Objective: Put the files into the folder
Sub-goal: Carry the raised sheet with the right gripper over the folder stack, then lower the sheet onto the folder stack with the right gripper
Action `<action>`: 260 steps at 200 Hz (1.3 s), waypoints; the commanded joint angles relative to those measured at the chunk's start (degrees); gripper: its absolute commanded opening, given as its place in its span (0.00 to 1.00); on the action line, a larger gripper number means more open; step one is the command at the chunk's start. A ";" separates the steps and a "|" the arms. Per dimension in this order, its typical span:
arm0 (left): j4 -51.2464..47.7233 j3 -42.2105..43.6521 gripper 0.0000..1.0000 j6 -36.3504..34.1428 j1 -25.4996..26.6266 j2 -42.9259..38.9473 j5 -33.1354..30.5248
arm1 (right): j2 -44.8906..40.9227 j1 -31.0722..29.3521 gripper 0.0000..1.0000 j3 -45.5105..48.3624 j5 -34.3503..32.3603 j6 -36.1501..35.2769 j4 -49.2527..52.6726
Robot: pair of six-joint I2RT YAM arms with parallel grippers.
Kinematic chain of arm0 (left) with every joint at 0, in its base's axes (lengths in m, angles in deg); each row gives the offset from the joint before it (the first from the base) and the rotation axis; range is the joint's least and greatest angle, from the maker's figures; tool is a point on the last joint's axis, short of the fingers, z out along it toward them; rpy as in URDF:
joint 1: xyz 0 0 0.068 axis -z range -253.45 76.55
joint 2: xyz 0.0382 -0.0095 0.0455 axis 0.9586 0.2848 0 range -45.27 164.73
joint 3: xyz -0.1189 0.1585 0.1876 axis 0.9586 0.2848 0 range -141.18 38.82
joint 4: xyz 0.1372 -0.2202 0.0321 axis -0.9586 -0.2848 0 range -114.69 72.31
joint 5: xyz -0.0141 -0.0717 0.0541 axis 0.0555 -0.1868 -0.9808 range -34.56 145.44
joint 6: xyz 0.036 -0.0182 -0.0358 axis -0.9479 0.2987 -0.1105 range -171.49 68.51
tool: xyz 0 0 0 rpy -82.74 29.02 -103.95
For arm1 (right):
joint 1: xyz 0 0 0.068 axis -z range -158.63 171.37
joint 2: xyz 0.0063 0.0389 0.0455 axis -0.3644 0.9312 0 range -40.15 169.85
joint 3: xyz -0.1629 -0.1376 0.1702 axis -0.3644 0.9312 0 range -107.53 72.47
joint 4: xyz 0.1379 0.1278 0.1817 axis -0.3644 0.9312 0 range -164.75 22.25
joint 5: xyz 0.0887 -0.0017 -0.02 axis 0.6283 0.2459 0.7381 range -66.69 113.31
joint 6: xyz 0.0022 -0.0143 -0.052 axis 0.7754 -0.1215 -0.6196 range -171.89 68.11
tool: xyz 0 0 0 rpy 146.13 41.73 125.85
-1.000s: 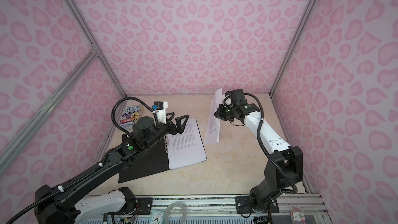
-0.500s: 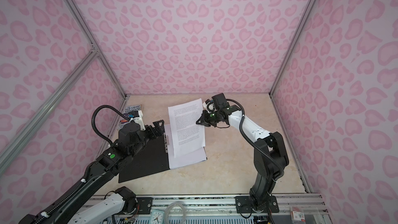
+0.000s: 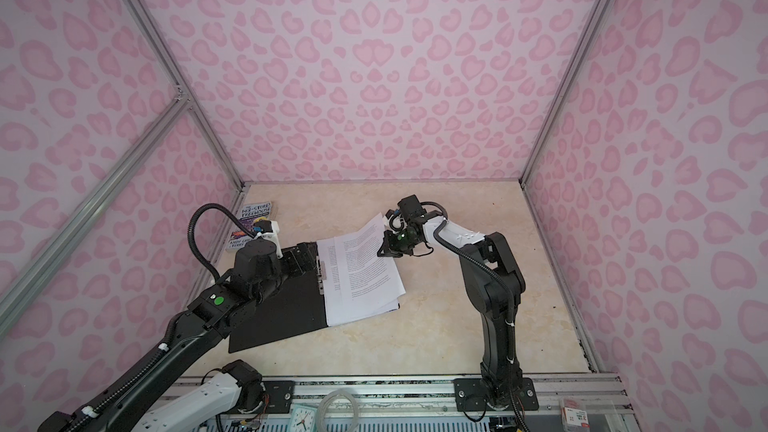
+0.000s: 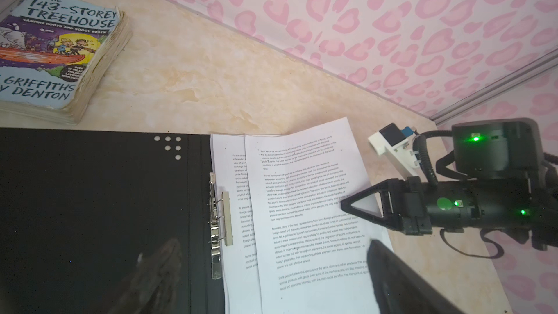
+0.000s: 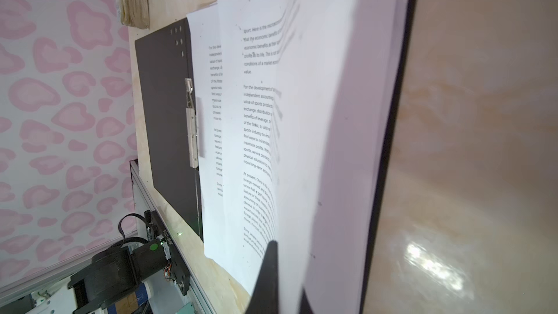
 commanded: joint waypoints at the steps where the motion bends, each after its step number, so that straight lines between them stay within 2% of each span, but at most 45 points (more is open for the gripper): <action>1: -1.33 0.70 0.98 0.46 -0.09 0.14 1.66 | 1.46 -0.72 0.00 -1.91 -0.61 -0.07 -0.41; 87: -1.16 0.82 0.98 0.39 -0.09 2.31 2.77 | 4.90 -2.85 0.00 -5.46 0.10 -1.47 2.37; 260: -0.10 -0.28 0.98 -0.41 -0.18 6.42 4.71 | 5.85 -4.26 0.00 -5.66 0.50 -2.08 3.12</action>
